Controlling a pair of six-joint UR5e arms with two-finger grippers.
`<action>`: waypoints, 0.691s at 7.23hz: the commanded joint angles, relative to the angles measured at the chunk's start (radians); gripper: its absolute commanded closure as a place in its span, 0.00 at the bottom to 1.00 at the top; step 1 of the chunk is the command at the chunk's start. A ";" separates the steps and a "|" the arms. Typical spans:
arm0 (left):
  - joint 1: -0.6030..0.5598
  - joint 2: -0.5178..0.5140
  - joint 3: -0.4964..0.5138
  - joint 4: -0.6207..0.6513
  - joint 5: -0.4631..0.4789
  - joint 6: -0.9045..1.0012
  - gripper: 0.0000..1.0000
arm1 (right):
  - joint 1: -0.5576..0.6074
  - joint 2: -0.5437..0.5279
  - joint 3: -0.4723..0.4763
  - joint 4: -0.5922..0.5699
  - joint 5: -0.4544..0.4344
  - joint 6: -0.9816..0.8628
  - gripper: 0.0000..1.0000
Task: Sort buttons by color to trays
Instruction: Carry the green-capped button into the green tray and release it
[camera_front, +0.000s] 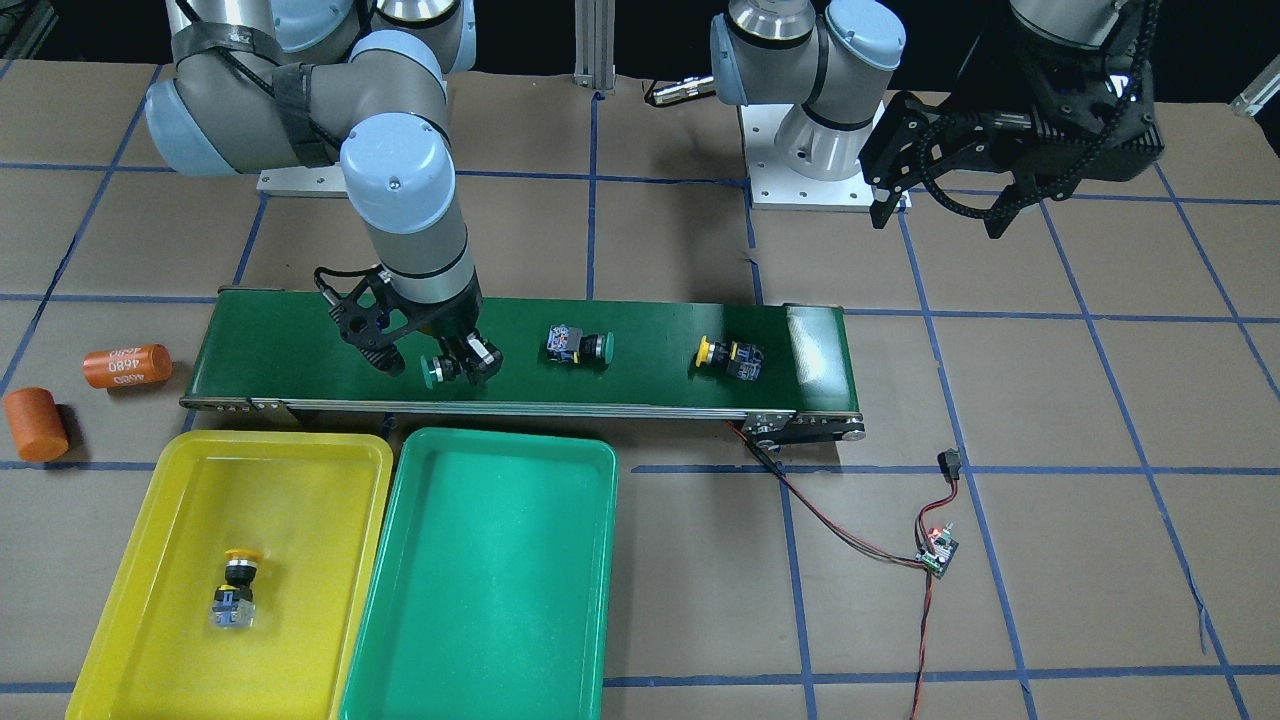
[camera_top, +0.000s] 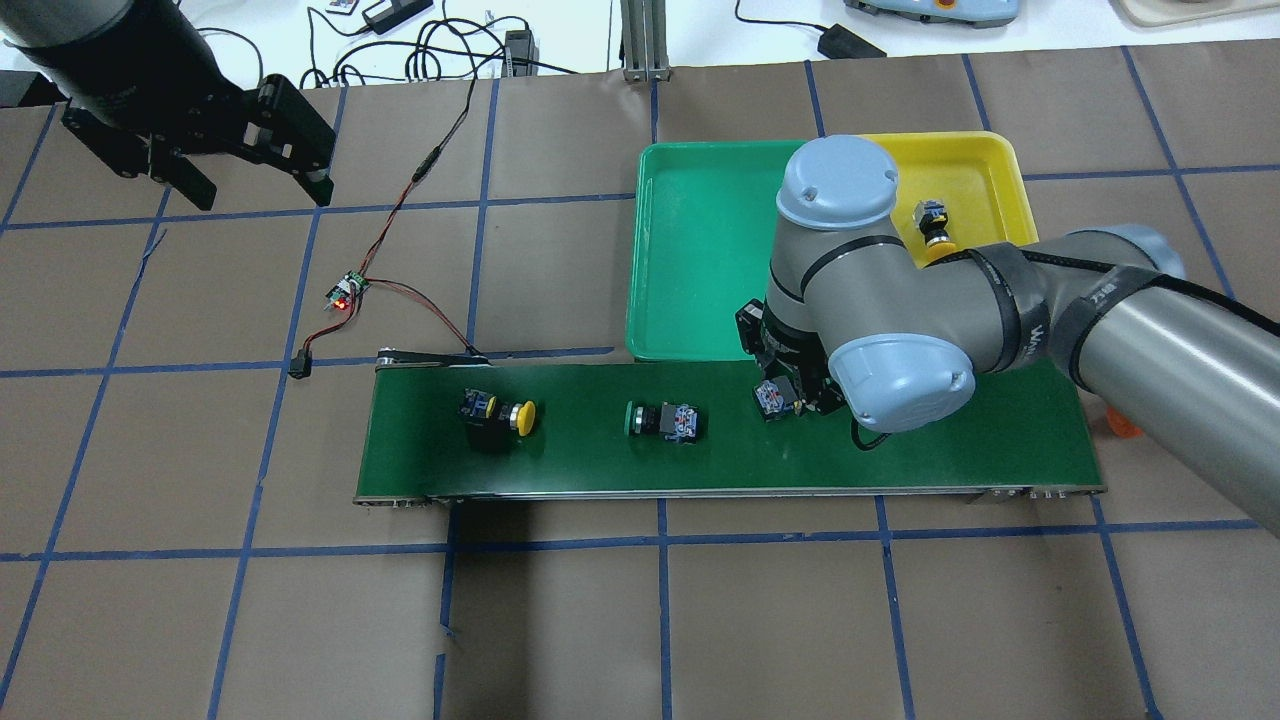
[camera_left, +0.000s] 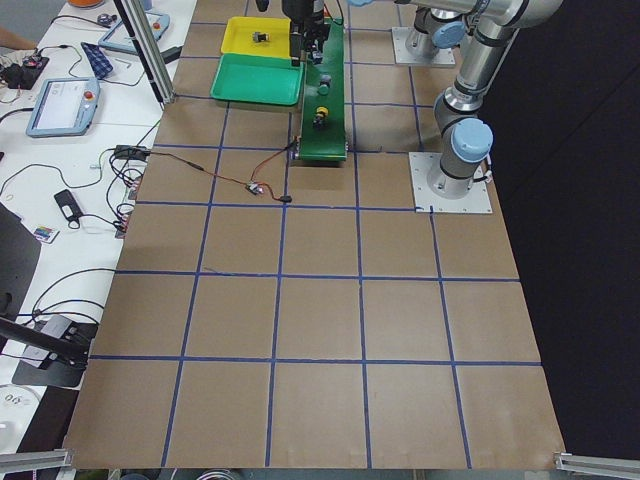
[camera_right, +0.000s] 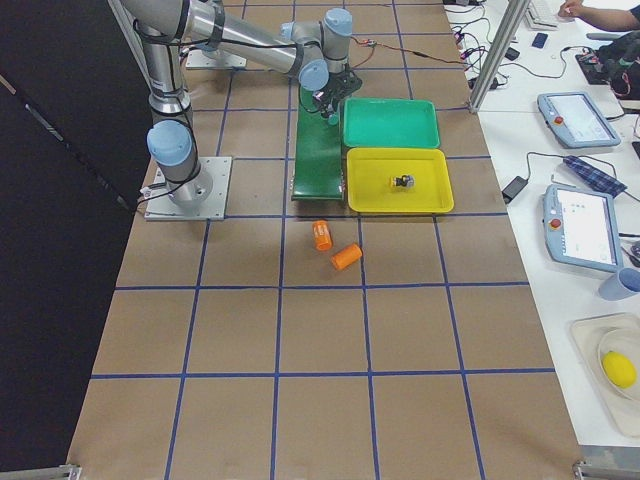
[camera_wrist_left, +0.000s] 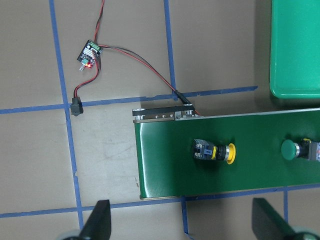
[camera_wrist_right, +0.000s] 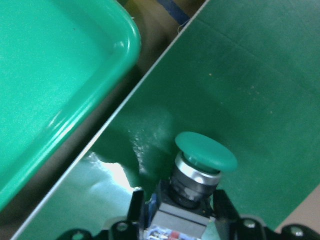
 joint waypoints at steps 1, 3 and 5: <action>-0.021 0.027 -0.005 -0.027 0.010 0.082 0.00 | -0.019 0.163 -0.138 -0.139 -0.007 -0.092 1.00; 0.029 -0.034 0.038 -0.078 0.014 0.079 0.00 | -0.038 0.242 -0.211 -0.145 -0.076 -0.098 0.01; 0.029 -0.089 0.104 -0.081 0.048 0.078 0.00 | -0.036 0.189 -0.203 -0.125 -0.083 -0.090 0.00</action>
